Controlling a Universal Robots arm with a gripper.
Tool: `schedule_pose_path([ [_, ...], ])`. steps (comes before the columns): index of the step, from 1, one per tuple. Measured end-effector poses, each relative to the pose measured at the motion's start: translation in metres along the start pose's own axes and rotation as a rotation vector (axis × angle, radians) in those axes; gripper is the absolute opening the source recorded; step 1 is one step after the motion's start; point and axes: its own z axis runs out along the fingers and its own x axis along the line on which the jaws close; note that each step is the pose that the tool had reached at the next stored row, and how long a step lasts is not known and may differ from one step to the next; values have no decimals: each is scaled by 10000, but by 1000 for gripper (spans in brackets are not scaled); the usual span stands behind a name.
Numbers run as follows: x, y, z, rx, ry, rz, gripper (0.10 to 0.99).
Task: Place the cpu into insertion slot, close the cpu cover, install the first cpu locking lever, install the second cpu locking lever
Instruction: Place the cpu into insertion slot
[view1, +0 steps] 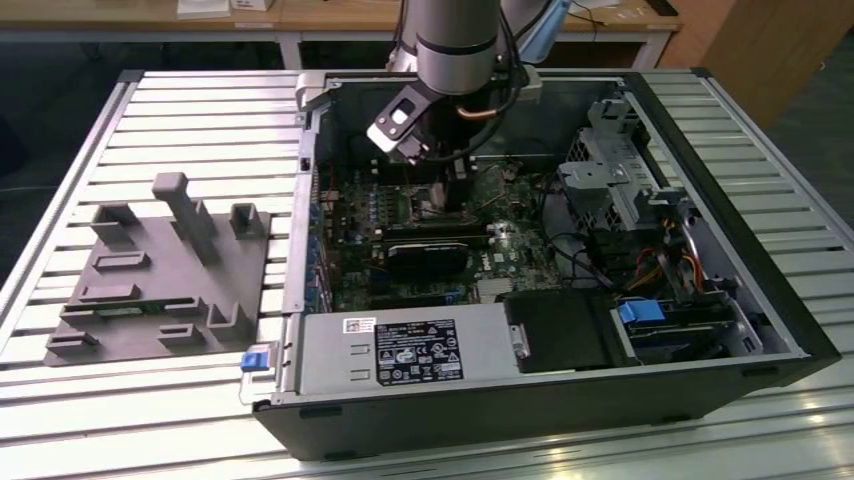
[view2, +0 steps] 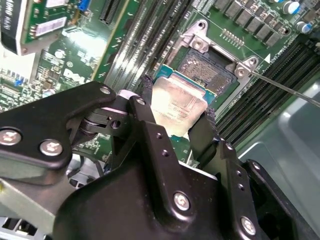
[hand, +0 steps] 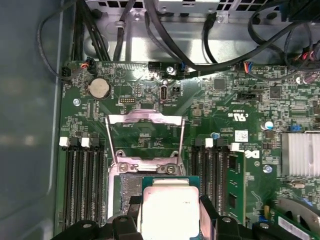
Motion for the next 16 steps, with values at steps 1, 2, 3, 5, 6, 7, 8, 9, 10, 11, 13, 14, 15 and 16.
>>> schedule_pose_path([
  [1, 14, -1, 6, 1, 0, 3, 541],
  [2, 28, -3, 13, 1, 0, 4, 541],
  [3, 40, -5, 21, 1, 0, 5, 541],
  [5, 60, -9, 40, 3, -3, 5, 541],
  [6, 68, -12, 53, 4, -8, 6, 541],
  [7, 75, -15, 63, 6, -18, 7, 541],
  [8, 82, -17, 73, 8, -29, 8, 541],
  [9, 89, -20, 84, 10, -36, 9, 541],
  [10, 97, -22, 96, 11, -38, 12, 541],
  [11, 104, -24, 106, 14, -38, 14, 541],
  [13, 118, -29, 124, 18, -41, 23, 541],
  [14, 124, -32, 135, 19, -43, 27, 541],
  [15, 128, -35, 147, 23, -45, 29, 541],
  [16, 134, -37, 158, 28, -47, 30, 541],
])
